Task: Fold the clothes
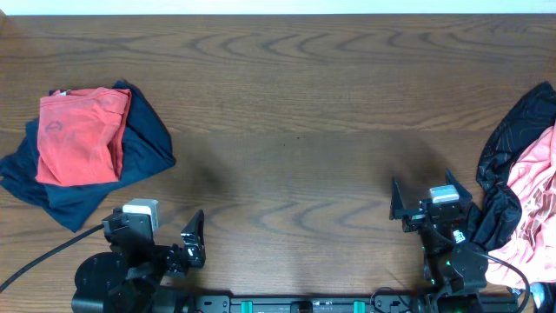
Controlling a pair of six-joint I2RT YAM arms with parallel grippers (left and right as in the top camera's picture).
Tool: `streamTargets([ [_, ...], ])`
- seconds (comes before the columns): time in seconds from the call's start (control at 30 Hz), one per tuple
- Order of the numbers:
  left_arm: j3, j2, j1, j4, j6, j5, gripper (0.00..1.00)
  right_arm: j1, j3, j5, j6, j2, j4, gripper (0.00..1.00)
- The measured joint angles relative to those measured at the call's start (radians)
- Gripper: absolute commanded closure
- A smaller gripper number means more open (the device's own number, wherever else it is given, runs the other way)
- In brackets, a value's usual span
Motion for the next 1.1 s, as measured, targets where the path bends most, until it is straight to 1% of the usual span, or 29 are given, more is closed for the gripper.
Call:
streamTargets([
  [0.57,0.0,0.0,0.0,-0.002,0.0,0.0,0.02,0.0,0.0,0.0,0.0,0.0,0.0,0.01],
  [0.7,-0.014,-0.002,0.0,-0.015,0.004,-0.037,0.02,0.0,0.0,0.0,0.0,0.0,0.0,0.01],
  [0.83,-0.1,-0.028,0.0,-0.013,0.004,-0.104,0.02,0.0,0.0,0.0,0.0,0.0,-0.001,0.01],
  [0.9,-0.162,-0.062,0.0,0.015,0.005,-0.128,0.02,0.0,0.0,0.0,0.0,0.0,0.0,0.01],
  [1.1,-0.362,-0.206,0.0,0.182,0.005,-0.161,0.02,0.0,0.0,0.0,0.0,0.0,0.0,0.01],
])
